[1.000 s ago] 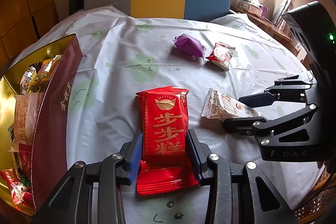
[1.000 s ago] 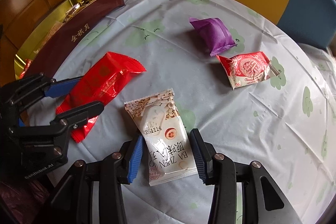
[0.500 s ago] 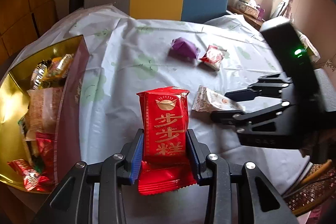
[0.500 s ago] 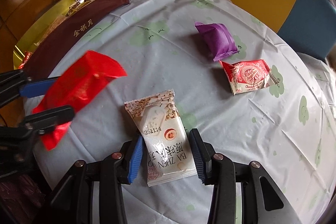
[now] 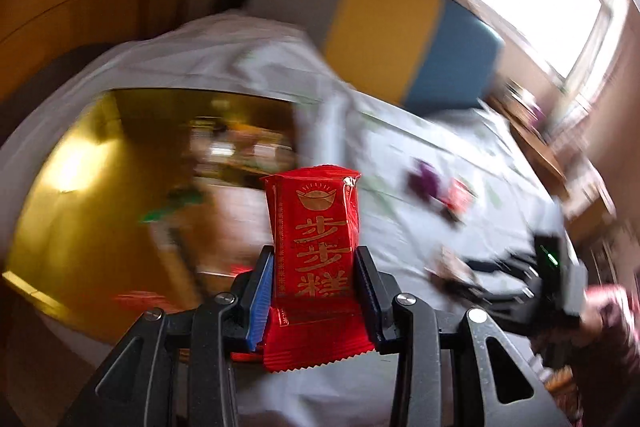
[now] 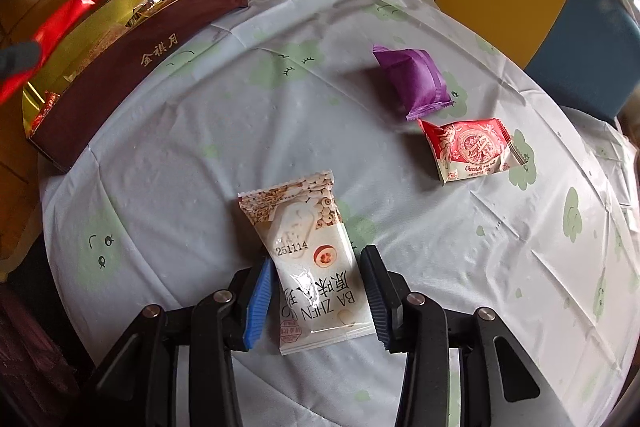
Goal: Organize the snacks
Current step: 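Carry the red rectangular packet into the gold tray and open the left tool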
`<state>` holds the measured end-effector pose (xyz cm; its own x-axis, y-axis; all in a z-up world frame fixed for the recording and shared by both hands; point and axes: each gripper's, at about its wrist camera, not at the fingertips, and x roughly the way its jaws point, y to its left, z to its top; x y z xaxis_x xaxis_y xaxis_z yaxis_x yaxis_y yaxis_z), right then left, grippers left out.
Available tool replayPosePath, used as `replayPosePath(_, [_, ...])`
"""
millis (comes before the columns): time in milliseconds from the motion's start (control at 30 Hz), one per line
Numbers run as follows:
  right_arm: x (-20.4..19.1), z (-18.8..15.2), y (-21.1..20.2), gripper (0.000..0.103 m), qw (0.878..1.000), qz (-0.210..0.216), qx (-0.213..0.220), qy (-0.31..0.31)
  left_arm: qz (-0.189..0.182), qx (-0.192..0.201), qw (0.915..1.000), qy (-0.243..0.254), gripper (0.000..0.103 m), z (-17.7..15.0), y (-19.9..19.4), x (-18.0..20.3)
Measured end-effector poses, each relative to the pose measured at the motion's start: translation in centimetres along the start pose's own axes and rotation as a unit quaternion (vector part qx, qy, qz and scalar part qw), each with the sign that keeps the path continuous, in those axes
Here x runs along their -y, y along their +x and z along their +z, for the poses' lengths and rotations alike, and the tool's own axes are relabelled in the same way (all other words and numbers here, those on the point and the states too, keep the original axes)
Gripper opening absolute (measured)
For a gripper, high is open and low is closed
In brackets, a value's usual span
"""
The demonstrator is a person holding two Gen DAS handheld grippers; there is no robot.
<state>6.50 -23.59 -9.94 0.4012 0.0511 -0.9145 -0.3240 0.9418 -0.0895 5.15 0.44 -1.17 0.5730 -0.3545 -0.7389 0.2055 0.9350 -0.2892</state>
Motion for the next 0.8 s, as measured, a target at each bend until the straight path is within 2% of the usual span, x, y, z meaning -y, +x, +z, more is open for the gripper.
replayPosePath(200, [-0.2,0.0,0.0,0.044,1.0,-0.007,0.002,-0.007,0.056,0.003,0.9937,-0.098,0.039,1.4,-0.6,-7.8])
replayPosePath(400, [-0.4,0.0,0.0,0.044,1.0,-0.01,0.004,-0.009,0.05,-0.015,0.9834,-0.174,0.04,1.9,1.3,-11.5])
replayPosePath(467, [-0.4,0.0,0.0,0.044,1.0,-0.012,0.004,-0.009,0.05,-0.018,0.982,-0.181,0.041,2.1,2.1,-12.2])
replayPosePath(667, [-0.4,-0.1,-0.1,0.044,1.0,-0.013,0.004,-0.009,0.063,-0.058,0.9783,-0.189,0.042,1.5,4.5,-12.9])
replayPosePath(800, [-0.4,-0.1,-0.1,0.044,1.0,-0.012,0.004,-0.009,0.069,-0.065,0.9793,-0.179,0.045,1.0,5.0,-13.0])
